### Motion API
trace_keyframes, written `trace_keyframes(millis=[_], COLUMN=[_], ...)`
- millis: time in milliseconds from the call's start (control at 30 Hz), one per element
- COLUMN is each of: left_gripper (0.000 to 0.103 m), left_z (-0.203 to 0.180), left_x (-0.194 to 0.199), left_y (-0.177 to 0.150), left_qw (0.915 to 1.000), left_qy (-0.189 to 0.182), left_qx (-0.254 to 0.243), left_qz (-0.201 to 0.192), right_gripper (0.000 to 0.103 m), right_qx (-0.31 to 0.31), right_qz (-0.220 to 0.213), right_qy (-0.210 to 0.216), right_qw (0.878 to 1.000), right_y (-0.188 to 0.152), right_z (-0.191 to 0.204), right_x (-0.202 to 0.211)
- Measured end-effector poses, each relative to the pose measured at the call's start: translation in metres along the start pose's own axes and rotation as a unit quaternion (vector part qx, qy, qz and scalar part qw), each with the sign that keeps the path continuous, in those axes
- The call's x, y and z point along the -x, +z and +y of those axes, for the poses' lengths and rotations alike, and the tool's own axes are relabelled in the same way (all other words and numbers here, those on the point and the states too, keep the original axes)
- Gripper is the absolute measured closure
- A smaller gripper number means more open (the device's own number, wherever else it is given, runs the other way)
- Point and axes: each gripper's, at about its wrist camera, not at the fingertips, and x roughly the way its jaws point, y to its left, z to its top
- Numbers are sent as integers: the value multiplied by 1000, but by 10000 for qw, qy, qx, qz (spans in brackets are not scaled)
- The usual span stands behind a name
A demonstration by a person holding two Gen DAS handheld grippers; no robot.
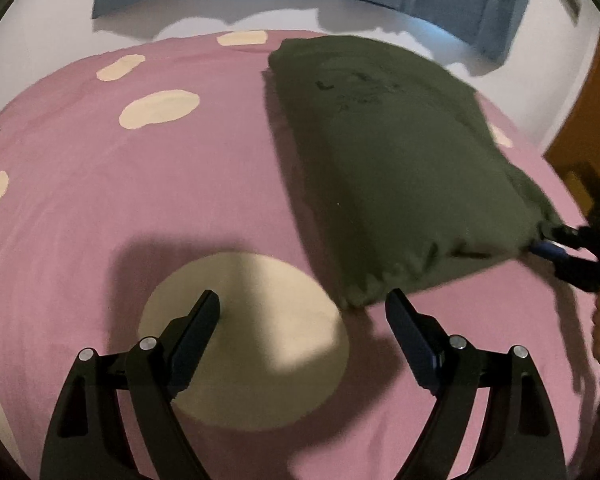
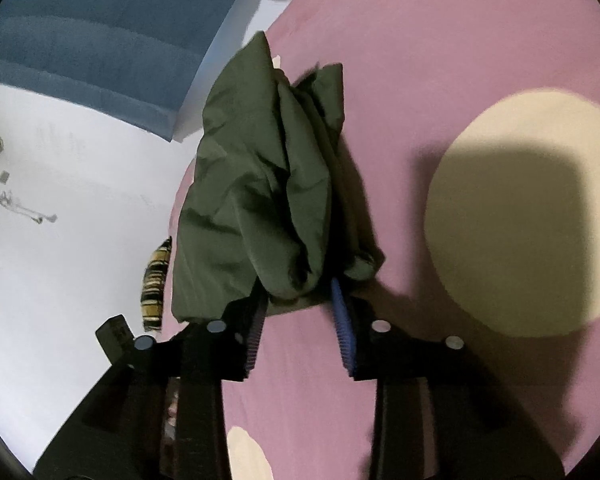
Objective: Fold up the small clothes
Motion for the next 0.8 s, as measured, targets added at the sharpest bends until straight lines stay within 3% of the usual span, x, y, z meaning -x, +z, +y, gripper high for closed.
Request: trace_keyframes(millis=[67,267,533,733,800], left_gripper=[18,18,18,18,18], left_z=[11,35,39,31,32], left_x=[13,19,-38,-76,-89], left_y=[3,42,116,163,174], left_qw=[9995,9955,9935,9942,9939], left_qy=[-257,-617,-766,-832,-842], left_qx=[143,647,831,668,714], left_qz=[-91,-304,-119,-151,-64], right_gripper=[61,53,52,52,79], right_qx=[165,296,349,341,477], right_qz=[-142,-512,-354,-47,81], right_qy=[-159,-38,202,215,237], right_qw=[9996,9982,9986,9992,9986], right_y=[6,54,137,171,175], right_z=[6,15,24,25,31], right_x=[12,26,-26,-71,-84])
